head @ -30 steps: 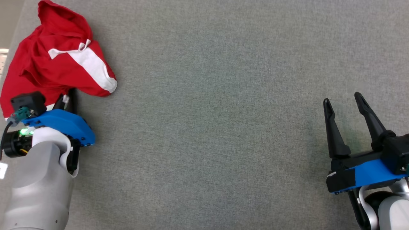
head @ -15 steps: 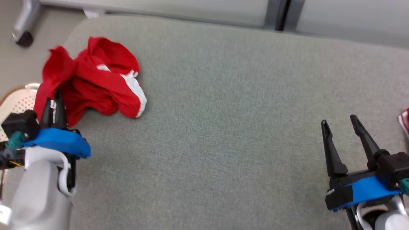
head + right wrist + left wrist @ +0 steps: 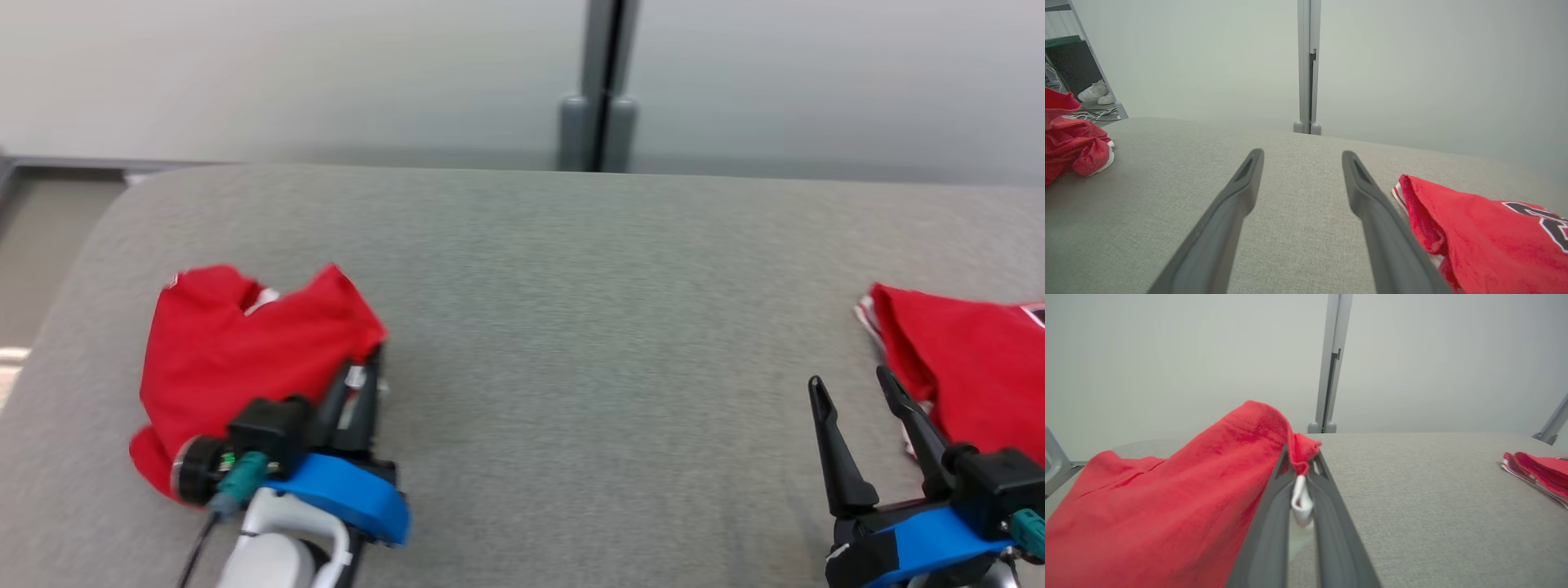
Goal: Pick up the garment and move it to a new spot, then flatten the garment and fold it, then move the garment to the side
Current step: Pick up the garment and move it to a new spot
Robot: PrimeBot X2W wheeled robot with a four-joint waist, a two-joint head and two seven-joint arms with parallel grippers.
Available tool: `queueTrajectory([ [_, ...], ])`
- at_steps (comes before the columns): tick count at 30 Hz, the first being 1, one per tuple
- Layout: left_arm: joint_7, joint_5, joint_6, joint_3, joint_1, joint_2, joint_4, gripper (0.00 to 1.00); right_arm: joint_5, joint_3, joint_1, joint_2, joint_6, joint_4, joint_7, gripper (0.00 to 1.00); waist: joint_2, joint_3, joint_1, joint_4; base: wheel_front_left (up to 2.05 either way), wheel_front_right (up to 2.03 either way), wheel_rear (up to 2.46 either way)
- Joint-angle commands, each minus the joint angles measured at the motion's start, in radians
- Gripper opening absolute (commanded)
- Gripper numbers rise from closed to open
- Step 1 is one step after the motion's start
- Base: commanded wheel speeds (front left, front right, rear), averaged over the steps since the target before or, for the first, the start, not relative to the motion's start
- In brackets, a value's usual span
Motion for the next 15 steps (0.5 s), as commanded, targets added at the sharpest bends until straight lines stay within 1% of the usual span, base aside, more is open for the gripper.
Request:
queueTrajectory([
  [1, 0.020, 0.003, -0.016, -0.036, -0.003, -0.014, -0.022, 0.00, 0.009, 0.000, 0.016, 0.000, 0.000, -0.006, 0.001, 1.00, 0.0003, -0.021, 0.0002, -0.058, 0.00, 0.00, 0.00],
  [5, 0.061, 0.000, -0.051, -0.126, -0.022, -0.056, -0.041, 0.00, 0.024, 0.014, 0.008, 0.001, 0.000, -0.001, -0.003, 1.00, 0.0003, 0.005, 0.0002, -0.139, 0.00, 0.00, 0.00],
  [8, 0.075, -0.007, -0.075, -0.213, -0.044, -0.087, -0.052, 0.00, 0.037, 0.006, 0.003, 0.000, 0.000, 0.007, -0.014, 1.00, 0.0003, 0.029, 0.0002, -0.195, 0.00, 0.00, 0.00],
  [11, 0.085, -0.009, -0.091, -0.319, -0.077, -0.103, -0.048, 0.00, 0.048, -0.002, 0.002, 0.000, 0.000, 0.013, -0.024, 1.00, 0.0003, 0.060, 0.0002, -0.240, 0.00, 0.00, 0.00],
  [15, 0.079, -0.028, -0.099, -0.451, -0.129, -0.113, -0.026, 0.00, 0.059, 0.002, -0.022, 0.001, 0.000, 0.014, -0.039, 1.00, 0.0003, 0.118, 0.0002, -0.288, 0.00, 0.00, 0.00],
])
